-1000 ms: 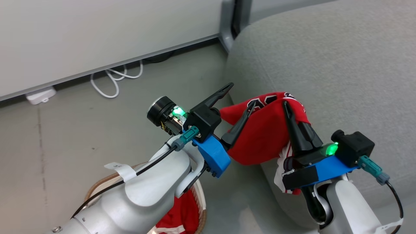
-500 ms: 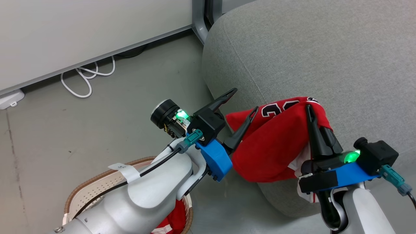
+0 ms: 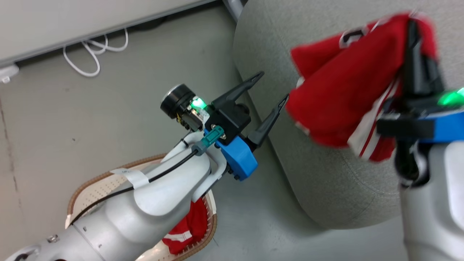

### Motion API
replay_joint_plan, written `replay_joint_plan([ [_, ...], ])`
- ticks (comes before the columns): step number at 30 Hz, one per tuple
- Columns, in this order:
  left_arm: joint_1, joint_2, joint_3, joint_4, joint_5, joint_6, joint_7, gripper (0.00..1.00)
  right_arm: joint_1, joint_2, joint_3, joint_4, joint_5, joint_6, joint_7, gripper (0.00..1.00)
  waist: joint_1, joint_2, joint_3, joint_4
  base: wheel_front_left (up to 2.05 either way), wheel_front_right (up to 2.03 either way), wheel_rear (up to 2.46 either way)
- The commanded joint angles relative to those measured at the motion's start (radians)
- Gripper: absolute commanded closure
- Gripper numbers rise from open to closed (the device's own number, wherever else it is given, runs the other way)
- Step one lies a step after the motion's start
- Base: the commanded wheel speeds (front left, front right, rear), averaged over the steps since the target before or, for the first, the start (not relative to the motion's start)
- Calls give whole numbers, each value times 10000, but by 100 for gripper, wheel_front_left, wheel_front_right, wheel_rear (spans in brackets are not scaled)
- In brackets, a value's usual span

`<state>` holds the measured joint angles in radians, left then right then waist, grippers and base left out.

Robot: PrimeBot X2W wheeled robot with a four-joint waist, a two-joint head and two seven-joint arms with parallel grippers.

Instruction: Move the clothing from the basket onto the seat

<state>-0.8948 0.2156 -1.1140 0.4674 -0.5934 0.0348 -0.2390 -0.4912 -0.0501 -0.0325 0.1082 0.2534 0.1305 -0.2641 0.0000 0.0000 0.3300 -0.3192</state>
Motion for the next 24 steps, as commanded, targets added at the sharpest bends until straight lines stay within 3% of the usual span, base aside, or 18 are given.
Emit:
replay_joint_plan([
  [1, -289, 99, 41, -93, 102, 60, 70, 0, -684, -41, -303, -147, -229, 5, -5, 100, 0, 0, 606, 204, 0, 0, 0],
  [6, -993, 324, 63, -387, 420, 111, 270, 0, -2694, -529, -1874, -621, -560, 5, -4, 100, 0, 0, 1810, 491, 0, 0, 0],
  [12, -1847, 595, 33, -858, 842, 176, 568, 0, -4804, -2017, -3561, -680, -613, 5, -2, 100, 0, 0, 3299, 803, 0, 0, 0],
  [19, -2388, 901, -13, -1285, 1116, 196, 753, 0, -6159, -3848, -4523, 873, -357, 5, -1, 100, 0, 0, 4487, 820, 0, 0, 0],
  [24, -2459, 1026, -117, -1459, 1217, 235, 862, 0, -6209, -4078, -4475, 2397, -400, 5, -2, 100, 0, 0, 4916, 801, 0, 0, 0],
])
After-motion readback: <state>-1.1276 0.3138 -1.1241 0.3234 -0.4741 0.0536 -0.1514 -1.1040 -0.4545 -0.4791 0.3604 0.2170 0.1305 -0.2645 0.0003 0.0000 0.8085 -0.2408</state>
